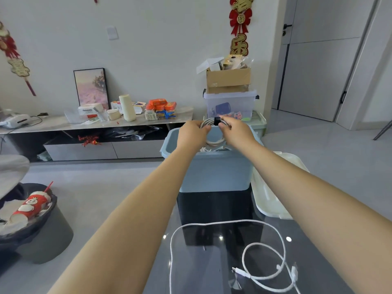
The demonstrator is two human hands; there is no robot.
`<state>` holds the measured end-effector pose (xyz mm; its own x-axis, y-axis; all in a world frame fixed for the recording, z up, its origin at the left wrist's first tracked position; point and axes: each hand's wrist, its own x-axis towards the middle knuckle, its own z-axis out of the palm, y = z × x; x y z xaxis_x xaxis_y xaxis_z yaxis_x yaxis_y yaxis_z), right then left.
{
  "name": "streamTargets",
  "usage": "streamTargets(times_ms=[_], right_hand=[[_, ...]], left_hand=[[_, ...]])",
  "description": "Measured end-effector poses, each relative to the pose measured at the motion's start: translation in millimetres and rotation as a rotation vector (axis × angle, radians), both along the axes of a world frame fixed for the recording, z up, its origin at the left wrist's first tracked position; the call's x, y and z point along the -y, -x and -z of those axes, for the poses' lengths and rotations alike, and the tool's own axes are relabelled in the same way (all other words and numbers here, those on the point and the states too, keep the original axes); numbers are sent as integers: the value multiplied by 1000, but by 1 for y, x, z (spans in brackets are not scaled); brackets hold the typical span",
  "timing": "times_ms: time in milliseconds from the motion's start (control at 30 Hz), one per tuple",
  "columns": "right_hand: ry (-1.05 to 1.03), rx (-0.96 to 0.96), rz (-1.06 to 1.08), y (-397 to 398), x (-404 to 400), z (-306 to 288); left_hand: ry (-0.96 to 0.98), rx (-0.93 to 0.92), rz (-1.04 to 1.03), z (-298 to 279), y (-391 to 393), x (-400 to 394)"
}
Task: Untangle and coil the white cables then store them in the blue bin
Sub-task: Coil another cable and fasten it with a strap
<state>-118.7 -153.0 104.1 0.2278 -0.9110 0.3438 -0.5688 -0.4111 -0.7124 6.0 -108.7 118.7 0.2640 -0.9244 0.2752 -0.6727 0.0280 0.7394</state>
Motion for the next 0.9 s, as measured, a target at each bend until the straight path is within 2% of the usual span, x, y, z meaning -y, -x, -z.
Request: streamTargets(times_ms=[133, 200, 300, 433, 533, 600, 700, 900], right_hand=[[-146, -202, 36, 5, 40, 16], [-207, -336, 33, 5, 45, 19], [-199, -516, 20, 1, 46, 21], [-137, -555, 42, 5, 37, 22], [-185, -621, 51, 4, 36, 22], [-219, -590, 45, 4, 36, 23], [-187, -427, 40, 11, 34, 25], [-63, -175, 17, 26, 8, 22]], left_hand=[[-192, 104, 8, 18, -2, 49], [-296, 221, 26, 27, -2, 58], [-260, 255, 81, 33, 2, 63], [-215, 290, 127, 34, 6, 54], [-351, 361, 157, 33, 7, 48], [-352, 295, 168, 32, 7, 48], [-283, 149, 161, 29, 9, 45], [-153, 177, 104, 18, 13, 18]])
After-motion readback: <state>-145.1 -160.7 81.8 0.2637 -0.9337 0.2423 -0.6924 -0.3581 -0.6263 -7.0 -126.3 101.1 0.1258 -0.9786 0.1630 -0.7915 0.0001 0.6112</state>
